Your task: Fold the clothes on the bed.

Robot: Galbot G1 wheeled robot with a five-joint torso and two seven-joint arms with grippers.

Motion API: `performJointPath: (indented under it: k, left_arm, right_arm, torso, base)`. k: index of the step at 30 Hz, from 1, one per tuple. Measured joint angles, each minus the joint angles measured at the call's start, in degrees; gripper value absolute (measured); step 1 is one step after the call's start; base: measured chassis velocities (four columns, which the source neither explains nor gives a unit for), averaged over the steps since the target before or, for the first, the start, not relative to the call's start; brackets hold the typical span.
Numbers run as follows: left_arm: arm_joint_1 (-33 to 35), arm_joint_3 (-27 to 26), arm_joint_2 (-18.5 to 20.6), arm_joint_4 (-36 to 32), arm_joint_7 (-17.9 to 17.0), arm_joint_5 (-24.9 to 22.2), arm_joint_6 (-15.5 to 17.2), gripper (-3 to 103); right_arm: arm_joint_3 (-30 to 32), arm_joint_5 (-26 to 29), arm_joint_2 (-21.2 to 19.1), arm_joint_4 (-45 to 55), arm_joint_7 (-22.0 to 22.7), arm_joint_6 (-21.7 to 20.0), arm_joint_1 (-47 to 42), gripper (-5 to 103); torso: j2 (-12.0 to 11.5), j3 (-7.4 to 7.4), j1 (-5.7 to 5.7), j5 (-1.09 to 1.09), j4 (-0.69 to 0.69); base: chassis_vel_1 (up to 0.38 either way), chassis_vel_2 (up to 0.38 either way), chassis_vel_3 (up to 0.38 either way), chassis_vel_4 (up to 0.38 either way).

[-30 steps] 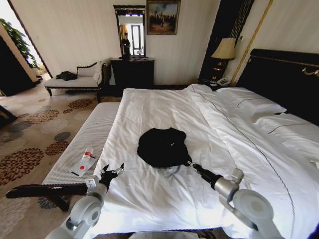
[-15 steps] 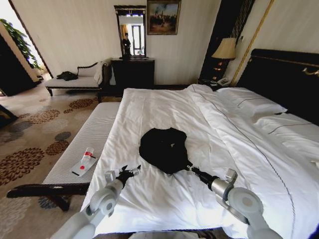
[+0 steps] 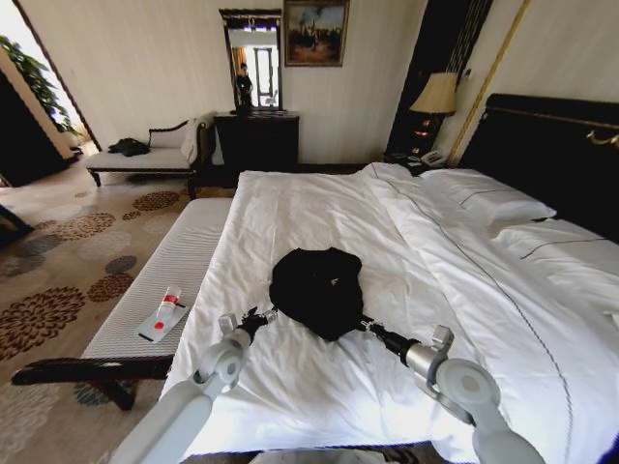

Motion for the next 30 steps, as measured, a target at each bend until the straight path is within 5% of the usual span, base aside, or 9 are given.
performJointPath:
  k: [21, 25, 27, 30]
  left_arm:
    - [-6.2, 4.4, -4.8, 7.7, 1.3, 2.6, -1.3, 68]
    - [-6.4, 4.5, -5.9, 8.6, 1.4, 3.9, -1.4, 53]
    - [-5.4, 4.1, -6.2, 8.5, 1.3, 4.7, -1.8, 32]
    - [-4.5, 3.8, -5.6, 7.6, 1.3, 4.7, -2.0, 21]
  right_arm:
    - [0.8, -0.7, 1.0, -0.5, 0.1, -0.1, -0.4, 2]
    - [0.9, -0.7, 1.0, -0.2, 0.1, -0.1, -0.6, 2]
    - [0.9, -0.9, 1.2, 0.1, 0.2, -0.1, -0.9, 2]
    - [0.9, -1.0, 1.4, 0.3, 0.2, -0.1, -1.1, 2]
  torso:
    - [0.0, -0.01, 0.00, 0.00, 0.01]
    - [0.0, -0.01, -0.01, -0.01, 0.01]
    - [0.0, -0.01, 0.00, 0.00, 0.01]
    - [0.0, -0.01, 0.00, -0.01, 0.01]
  base:
    - [0.000, 0.000, 0.000, 0.000]
    - [0.000, 0.000, 0.000, 0.000]
    - [0.000, 0.000, 0.000, 0.000]
    - [0.000, 0.000, 0.000, 0.000]
